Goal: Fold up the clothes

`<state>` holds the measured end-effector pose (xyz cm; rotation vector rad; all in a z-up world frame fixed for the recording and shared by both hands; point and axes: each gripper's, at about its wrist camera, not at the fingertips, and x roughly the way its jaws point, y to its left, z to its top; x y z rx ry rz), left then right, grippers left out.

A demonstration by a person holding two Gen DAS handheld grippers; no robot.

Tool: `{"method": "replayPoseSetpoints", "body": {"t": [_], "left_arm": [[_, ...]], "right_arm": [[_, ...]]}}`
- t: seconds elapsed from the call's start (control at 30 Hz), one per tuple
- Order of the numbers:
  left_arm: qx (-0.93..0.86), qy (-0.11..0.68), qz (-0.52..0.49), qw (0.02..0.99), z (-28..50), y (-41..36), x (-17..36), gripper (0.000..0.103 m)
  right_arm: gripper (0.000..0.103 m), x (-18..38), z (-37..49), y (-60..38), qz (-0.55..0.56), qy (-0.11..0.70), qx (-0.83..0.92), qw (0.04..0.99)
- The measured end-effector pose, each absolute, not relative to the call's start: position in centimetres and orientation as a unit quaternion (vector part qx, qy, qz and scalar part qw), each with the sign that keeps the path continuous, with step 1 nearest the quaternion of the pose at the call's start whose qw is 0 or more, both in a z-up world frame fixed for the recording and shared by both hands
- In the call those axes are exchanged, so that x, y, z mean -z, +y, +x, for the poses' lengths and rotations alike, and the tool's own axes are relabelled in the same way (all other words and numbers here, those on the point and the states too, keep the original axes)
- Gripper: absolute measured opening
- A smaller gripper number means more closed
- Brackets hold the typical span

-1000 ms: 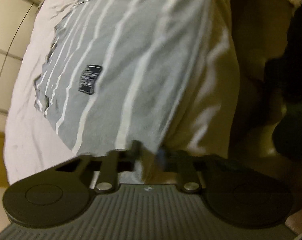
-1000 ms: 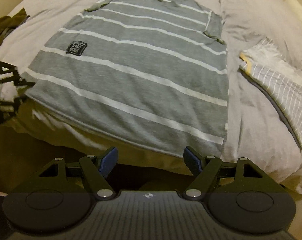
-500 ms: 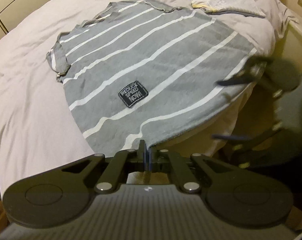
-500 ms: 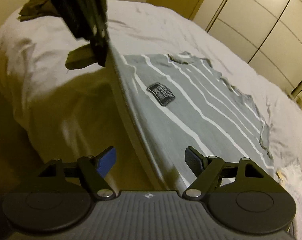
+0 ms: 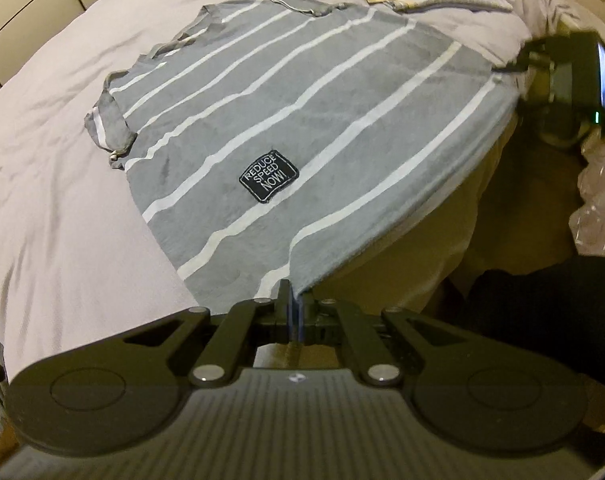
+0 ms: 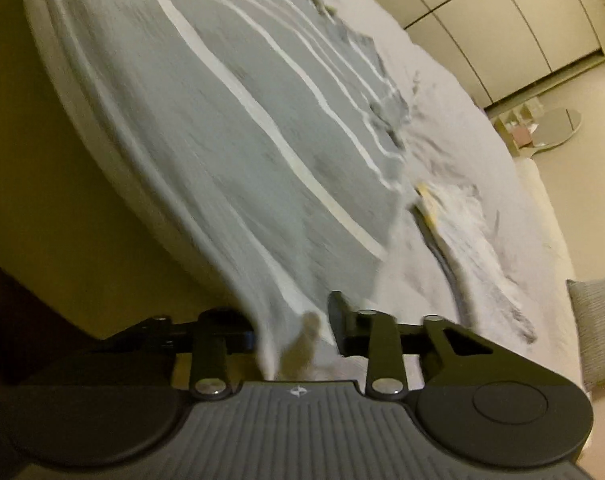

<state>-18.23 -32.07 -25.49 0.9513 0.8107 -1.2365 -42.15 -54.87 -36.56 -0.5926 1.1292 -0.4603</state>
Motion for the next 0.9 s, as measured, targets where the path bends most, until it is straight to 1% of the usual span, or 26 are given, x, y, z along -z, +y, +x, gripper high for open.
{"method": "replayPoseSetpoints", "body": {"t": [0.07, 0.23, 0.37, 0.5, 0.77, 0.9], "left_arm": [[0.543, 0.346, 0.428, 0.634, -18.3, -32.3, 25.7, 0.001], [0.549, 0.325, 0.448, 0.626, -18.0, -32.5, 25.1, 0.001], [0.563, 0.313, 0.464, 0.608, -18.5, -31.1, 24.0, 0.000], [0.574, 0.300, 0.478, 0.593, -19.7, -29.1, 23.1, 0.000], [0.594, 0.319, 0.483, 0.559, -22.0, -25.3, 21.6, 0.000], [0.591, 0.318, 0.473, 0.570, -20.0, -26.2, 19.5, 0.000]], "right_arm": [[0.000, 35.3, -42.3, -55.3, -0.284, 0.525, 0.193, 0.779], [0.000, 32.3, -42.7, -56.3, -0.309, 0.532, 0.141, 0.776], [0.000, 29.8, -43.0, -57.1, -0.328, 0.535, 0.100, 0.772], [0.000, 27.1, -44.0, -55.7, -0.326, 0.545, 0.069, 0.769], [0.000, 24.0, -45.8, -53.6, -0.306, 0.576, 0.023, 0.758], [0.000, 21.5, -44.4, -54.6, -0.300, 0.570, 0.027, 0.765]]}}
